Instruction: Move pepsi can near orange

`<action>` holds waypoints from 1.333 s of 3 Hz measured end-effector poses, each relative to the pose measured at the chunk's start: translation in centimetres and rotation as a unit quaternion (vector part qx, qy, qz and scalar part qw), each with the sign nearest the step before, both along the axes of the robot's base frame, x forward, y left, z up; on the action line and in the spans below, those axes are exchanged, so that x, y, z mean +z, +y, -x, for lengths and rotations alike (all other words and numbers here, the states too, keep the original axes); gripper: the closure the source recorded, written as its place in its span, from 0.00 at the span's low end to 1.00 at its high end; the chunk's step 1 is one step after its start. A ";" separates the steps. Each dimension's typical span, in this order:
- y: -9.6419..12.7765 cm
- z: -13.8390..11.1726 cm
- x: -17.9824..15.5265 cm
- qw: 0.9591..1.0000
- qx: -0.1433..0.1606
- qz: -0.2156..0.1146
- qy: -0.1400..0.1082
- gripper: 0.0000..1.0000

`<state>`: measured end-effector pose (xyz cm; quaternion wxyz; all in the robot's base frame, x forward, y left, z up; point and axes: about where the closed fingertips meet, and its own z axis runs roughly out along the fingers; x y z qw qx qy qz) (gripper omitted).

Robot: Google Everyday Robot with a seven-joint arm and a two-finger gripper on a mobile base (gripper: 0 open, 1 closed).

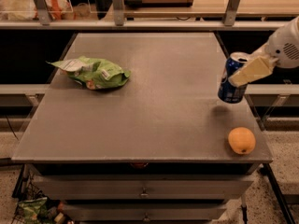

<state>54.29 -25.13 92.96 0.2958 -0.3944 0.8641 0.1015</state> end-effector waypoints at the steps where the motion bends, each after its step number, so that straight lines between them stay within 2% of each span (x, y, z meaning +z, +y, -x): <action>1: -1.6 4.1 -0.5 0.999 -0.032 0.001 0.022 1.00; 2: -2.2 6.9 -1.3 0.998 -0.044 -0.005 0.035 1.00; 3: -1.8 8.3 -1.5 0.998 -0.047 -0.021 0.024 1.00; 4: -0.2 7.5 -1.3 0.999 -0.039 -0.036 -0.006 1.00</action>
Offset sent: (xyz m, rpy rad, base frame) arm -0.1016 -0.0302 -0.0236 0.0349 0.1000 -0.1100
